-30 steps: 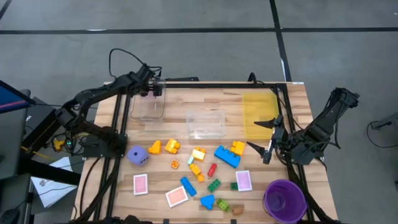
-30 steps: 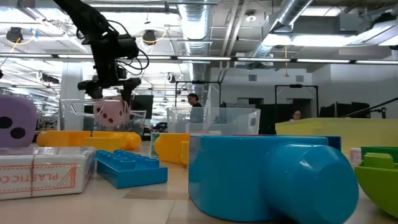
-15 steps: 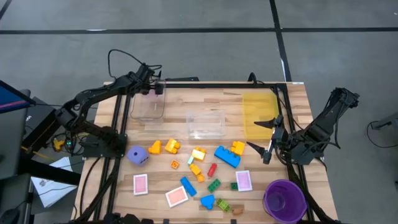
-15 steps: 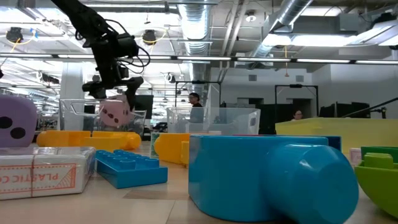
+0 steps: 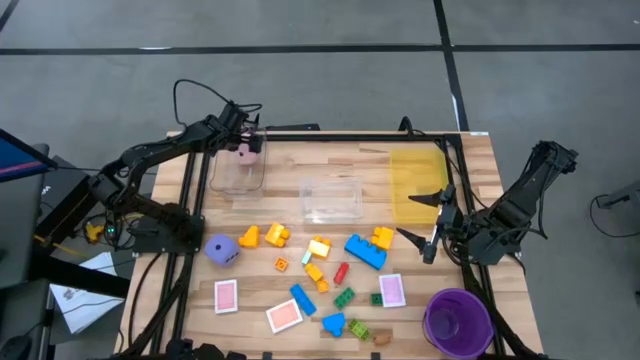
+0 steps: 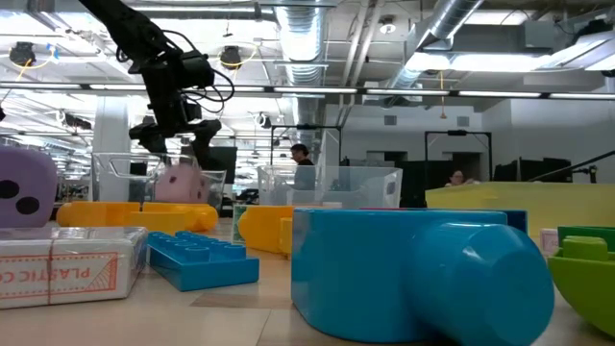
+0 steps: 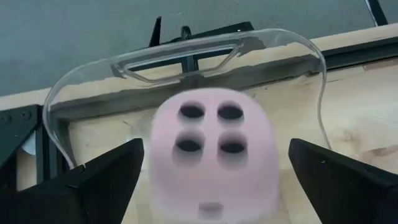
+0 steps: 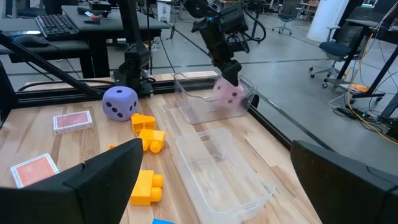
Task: Pick & Place Toys
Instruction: Put the pink die into the top transparent bin, then put the purple die into the top transparent bin
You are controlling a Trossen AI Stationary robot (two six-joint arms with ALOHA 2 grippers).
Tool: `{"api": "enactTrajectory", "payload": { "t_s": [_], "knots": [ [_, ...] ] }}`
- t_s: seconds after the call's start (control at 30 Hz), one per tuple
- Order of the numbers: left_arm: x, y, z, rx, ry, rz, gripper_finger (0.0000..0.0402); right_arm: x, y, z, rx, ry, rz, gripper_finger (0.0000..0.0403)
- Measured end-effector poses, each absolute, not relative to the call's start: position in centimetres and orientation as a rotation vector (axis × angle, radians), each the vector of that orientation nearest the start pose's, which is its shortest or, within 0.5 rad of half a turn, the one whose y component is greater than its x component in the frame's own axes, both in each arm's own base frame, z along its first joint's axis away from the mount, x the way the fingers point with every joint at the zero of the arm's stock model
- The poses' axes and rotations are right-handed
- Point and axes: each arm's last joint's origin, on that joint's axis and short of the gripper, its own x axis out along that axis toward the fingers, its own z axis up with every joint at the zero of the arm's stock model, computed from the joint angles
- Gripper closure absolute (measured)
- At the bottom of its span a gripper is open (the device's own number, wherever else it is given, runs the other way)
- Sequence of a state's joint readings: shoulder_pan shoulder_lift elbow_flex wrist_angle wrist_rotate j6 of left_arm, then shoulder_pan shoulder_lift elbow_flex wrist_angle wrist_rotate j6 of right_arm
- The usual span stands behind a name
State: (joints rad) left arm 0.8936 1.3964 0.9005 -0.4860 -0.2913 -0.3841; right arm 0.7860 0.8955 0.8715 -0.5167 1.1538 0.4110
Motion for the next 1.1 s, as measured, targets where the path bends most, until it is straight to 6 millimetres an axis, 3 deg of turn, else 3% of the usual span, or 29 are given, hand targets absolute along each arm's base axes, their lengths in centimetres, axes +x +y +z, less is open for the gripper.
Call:
{"api": "enactTrajectory", "payload": {
  "t_s": [0.27, 0.5, 0.8, 1.1],
  "knots": [
    [16.2, 21.4, 23.0, -0.575, 0.751, 1.255, 0.0002, 13.8, 10.1, 32.3, -0.045, 0.226, -0.41, 0.0003],
    [15.0, 19.4, 26.8, -0.528, 0.601, 1.17, 0.0002, 13.8, 10.1, 32.3, -0.045, 0.226, -0.41, 0.0003],
    [14.6, 12.8, 31.7, -0.371, 0.458, 0.588, 0.0002, 13.8, 10.1, 32.3, -0.045, 0.226, -0.41, 0.0003],
    [18.1, 4.1, 33.8, -0.142, 0.356, 0.063, 0.0002, 13.7, 10.0, 32.4, -0.036, 0.22, -0.409, 0.0003]
  ]
}}
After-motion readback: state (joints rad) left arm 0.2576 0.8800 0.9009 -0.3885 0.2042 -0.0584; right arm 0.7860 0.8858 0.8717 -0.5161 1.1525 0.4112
